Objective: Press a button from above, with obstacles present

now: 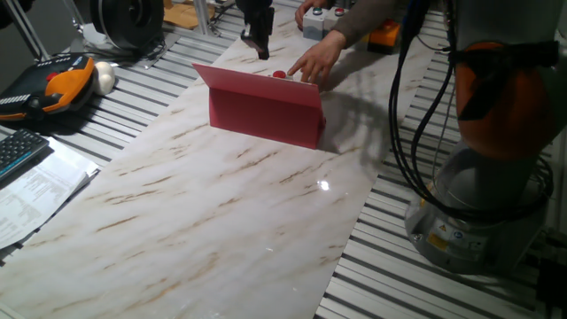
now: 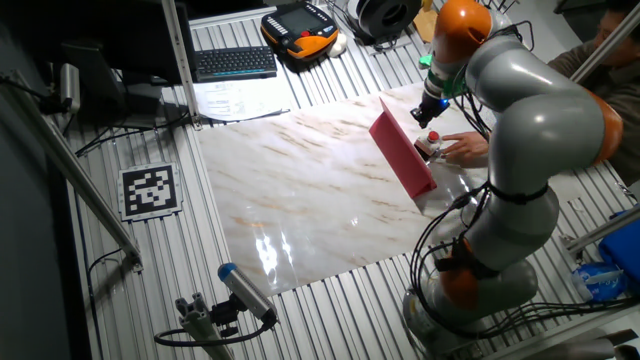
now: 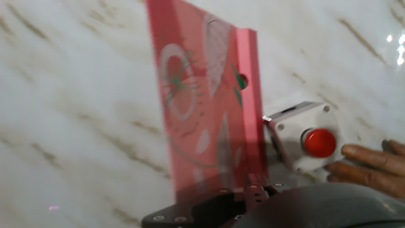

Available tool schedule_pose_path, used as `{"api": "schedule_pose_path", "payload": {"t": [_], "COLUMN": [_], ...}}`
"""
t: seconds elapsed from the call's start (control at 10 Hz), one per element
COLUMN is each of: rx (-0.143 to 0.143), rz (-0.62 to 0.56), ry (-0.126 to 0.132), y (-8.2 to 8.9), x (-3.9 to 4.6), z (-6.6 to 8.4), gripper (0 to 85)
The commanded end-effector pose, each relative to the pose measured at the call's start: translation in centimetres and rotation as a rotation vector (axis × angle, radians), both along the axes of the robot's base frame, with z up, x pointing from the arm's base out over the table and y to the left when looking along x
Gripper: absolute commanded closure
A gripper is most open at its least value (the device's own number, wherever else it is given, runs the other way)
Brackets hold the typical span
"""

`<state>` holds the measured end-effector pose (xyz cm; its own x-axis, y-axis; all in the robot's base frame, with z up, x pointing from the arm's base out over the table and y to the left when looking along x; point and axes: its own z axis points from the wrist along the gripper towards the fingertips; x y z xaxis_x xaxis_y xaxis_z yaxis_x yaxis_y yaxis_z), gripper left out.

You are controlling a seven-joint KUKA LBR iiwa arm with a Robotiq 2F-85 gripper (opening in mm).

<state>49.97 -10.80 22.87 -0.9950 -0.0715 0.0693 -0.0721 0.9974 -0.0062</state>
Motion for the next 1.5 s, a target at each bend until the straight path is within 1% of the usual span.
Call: {"api": "schedule_pose_path", "payload": {"t": [0.0, 0.2, 0.3, 0.4, 0.5, 0.6, 0.7, 0.8, 0.9, 1.0, 1.1, 1.2, 1.3, 1.4], "rx": [0.003, -0.006, -0.009, -0.033, -0.022, 0.045, 0.132, 0.224, 0.154, 0.074, 0.023, -0.012, -0.029, -0.03], "rz": [-0.003, -0.009, -0.009, 0.025, 0.08, 0.126, 0.153, 0.14, 0.092, 0.04, -0.007, -0.055, -0.08, -0.108], "ry": [0.001, -0.011, -0.008, -0.004, -0.012, -0.016, 0.013, 0.041, 0.044, 0.044, 0.037, 0.025, 0.01, -0.001], "y": [1.7, 1.7, 1.7, 1.7, 1.7, 1.7, 1.7, 1.7, 1.7, 2.3, 5.1, 7.7, 9.0, 9.9], "x": [-0.1, 0.02, 0.02, 0.02, 0.02, 0.02, 0.02, 0.02, 0.02, 0.06, 0.21, -0.03, -0.37, -0.65], "z": [4.6, 4.4, 4.4, 4.4, 4.4, 4.4, 4.4, 4.4, 4.4, 4.6, 5.8, 6.5, 6.4, 5.7], "gripper": [85.0, 85.0, 85.0, 85.0, 85.0, 85.0, 85.0, 85.0, 85.0, 85.0, 85.0, 85.0, 85.0, 85.0]}}
